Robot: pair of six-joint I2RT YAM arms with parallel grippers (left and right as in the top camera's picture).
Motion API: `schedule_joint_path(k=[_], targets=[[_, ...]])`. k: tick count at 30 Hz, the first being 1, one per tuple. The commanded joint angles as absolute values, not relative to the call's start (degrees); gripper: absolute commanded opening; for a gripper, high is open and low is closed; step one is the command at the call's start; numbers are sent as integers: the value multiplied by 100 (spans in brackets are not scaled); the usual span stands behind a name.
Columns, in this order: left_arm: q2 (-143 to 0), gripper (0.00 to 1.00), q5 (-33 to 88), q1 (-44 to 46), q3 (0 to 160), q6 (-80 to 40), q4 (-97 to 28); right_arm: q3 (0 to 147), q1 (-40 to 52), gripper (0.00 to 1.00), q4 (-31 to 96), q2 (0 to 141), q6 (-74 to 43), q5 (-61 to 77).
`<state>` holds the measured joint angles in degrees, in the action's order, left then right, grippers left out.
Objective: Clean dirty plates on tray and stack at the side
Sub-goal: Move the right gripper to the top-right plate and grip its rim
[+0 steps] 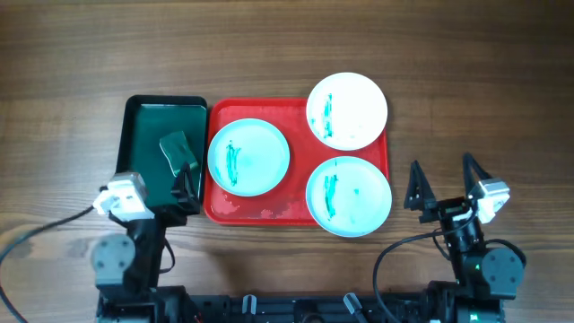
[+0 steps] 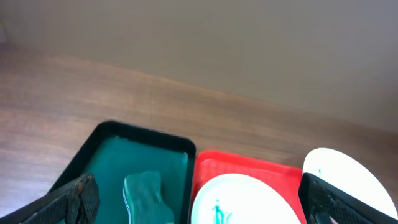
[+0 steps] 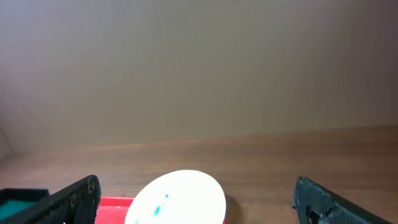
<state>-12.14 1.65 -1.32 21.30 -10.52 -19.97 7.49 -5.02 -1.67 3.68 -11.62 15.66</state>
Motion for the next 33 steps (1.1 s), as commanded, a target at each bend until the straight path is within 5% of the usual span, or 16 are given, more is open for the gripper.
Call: schedule_joint_path(k=[1, 22, 27, 33], targets=[[-1876, 100, 257, -178, 2895, -939, -2392, 1345, -467, 100, 67, 856, -1007, 1750], [-5411, 100, 663, -176, 6294, -1004, -5450, 5616, -419, 100, 3393, 5201, -397, 3485], [-6810, 100, 666, -176, 7846, -1004, -6737, 6464, 329, 100, 4357, 6206, -126, 3459], [-7564, 100, 707, -176, 8027, -985, -6687, 6947, 1380, 100, 4727, 7424, -292, 3234]])
